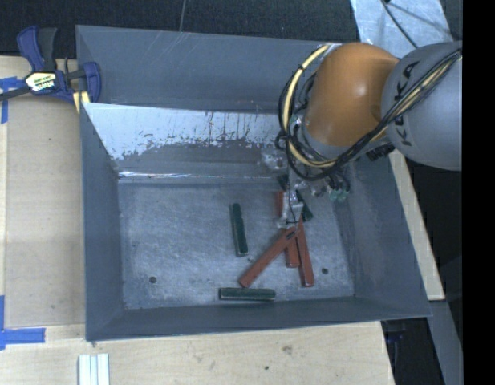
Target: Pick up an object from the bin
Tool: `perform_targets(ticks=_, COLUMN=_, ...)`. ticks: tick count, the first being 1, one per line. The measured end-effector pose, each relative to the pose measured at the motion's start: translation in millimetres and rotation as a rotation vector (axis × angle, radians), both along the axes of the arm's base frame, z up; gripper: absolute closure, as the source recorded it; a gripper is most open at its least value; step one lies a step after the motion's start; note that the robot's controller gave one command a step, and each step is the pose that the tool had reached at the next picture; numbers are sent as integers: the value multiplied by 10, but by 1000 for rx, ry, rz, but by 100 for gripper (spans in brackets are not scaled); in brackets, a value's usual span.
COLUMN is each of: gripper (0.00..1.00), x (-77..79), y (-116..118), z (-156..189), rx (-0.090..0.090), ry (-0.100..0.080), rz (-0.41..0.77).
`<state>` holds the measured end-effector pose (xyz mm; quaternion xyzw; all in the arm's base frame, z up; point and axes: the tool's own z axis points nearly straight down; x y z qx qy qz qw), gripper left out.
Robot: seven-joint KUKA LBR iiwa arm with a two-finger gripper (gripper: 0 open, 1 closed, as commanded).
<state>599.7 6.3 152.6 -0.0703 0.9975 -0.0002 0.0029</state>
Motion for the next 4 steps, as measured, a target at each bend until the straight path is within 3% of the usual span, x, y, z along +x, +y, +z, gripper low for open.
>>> perform_targets(ticks=1, gripper=0, x=8, y=231, z=-141, rx=-1, ry=2, rz=486)
perform_targets(ticks=2, gripper=0, x=76, y=355, z=-63, rx=-1, ry=0, rz=382)
perform_targets(ticks=3, gripper=0, x=76, y=480, z=-483, rx=-3, ry=2, rz=703)
perform_targets(ticks=4, gripper=100, x=98, y=627, z=-817, rx=-1, ry=4, rz=1051)
